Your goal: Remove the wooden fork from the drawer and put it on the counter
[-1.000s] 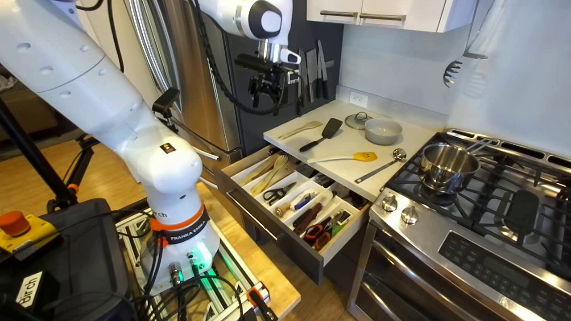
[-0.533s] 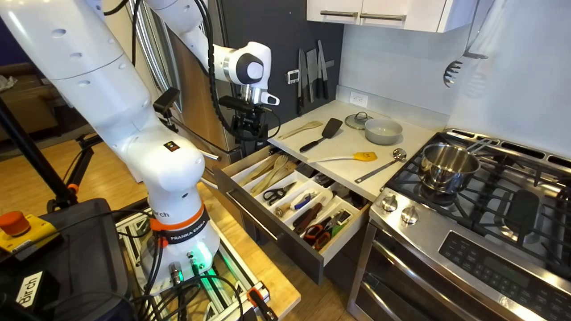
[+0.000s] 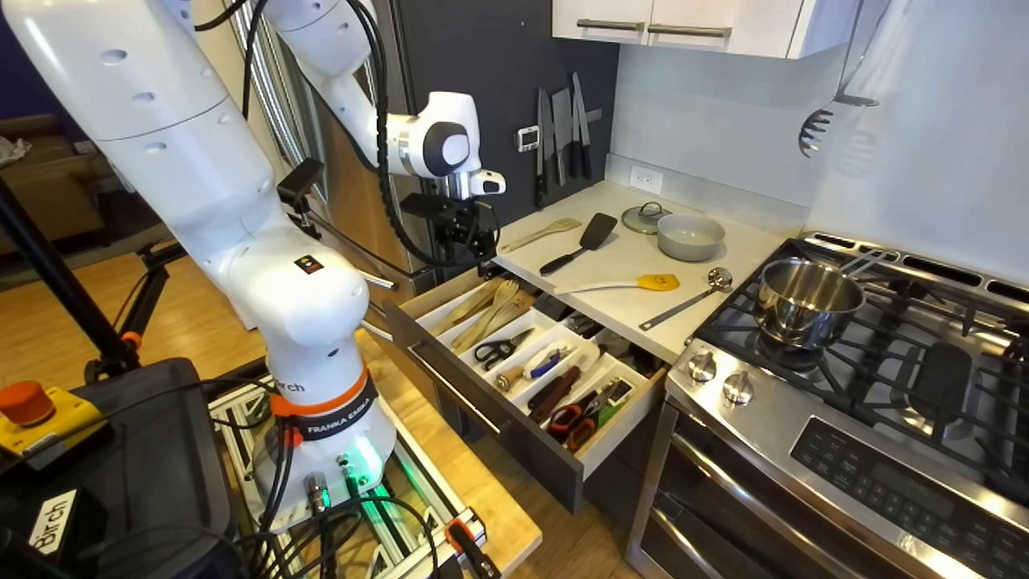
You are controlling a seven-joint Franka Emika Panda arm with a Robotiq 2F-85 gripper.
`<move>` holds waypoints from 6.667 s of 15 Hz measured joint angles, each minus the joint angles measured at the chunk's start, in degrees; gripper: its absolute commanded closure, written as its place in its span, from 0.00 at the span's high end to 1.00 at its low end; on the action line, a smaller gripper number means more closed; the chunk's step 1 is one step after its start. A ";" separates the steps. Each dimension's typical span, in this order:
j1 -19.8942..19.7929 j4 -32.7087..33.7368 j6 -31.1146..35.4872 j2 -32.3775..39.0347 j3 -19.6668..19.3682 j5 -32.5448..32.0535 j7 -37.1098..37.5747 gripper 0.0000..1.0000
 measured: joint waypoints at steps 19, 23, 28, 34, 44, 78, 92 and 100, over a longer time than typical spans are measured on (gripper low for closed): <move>-2.71 2.42 38.16 34.17 -3.12 -13.22 13.30 1.00; 4.35 4.10 46.06 37.08 -10.32 -14.02 11.97 0.83; 8.02 8.66 51.77 43.36 -12.11 -10.26 5.36 0.62; 8.24 14.06 52.13 50.36 -7.66 -3.95 -2.39 0.68; 8.67 15.12 52.13 53.83 -7.33 -0.92 -4.30 0.28; -41.61 11.43 32.58 54.60 33.53 6.35 -10.34 0.06; -69.89 -1.34 33.45 48.40 58.40 6.26 -16.64 0.06; -80.74 2.12 38.88 39.34 57.28 6.17 -15.06 0.06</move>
